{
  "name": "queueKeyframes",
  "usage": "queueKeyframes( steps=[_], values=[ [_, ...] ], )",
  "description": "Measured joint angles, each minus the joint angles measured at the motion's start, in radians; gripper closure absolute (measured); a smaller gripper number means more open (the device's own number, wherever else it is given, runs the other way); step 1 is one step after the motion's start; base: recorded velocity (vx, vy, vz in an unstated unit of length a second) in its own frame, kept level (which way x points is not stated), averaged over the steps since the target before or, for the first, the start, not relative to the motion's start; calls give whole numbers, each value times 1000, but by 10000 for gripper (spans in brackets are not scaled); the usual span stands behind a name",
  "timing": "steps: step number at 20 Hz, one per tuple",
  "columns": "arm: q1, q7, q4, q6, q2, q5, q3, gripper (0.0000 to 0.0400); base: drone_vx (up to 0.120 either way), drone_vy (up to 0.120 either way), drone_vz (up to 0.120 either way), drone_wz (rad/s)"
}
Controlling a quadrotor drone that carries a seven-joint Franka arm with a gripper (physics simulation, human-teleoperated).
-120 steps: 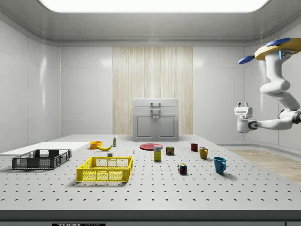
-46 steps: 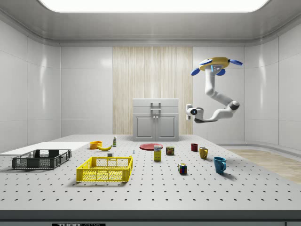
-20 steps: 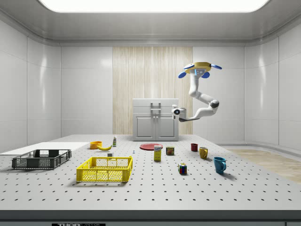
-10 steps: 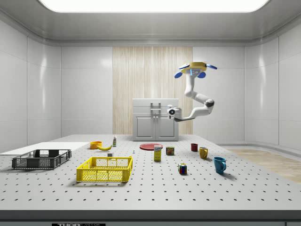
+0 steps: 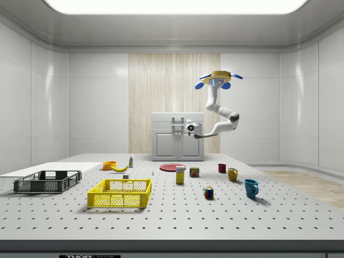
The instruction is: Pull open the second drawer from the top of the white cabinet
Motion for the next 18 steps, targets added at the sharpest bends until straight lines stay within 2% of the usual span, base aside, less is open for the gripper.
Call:
queueKeyframes(
  steps=[11,18],
  values=[
    [18,14,-3,18,-21,-17,-5,100,116,0,0,0],
    [31,11,-39,73,-29,9,33,100,0,0,0,0]
  ],
)
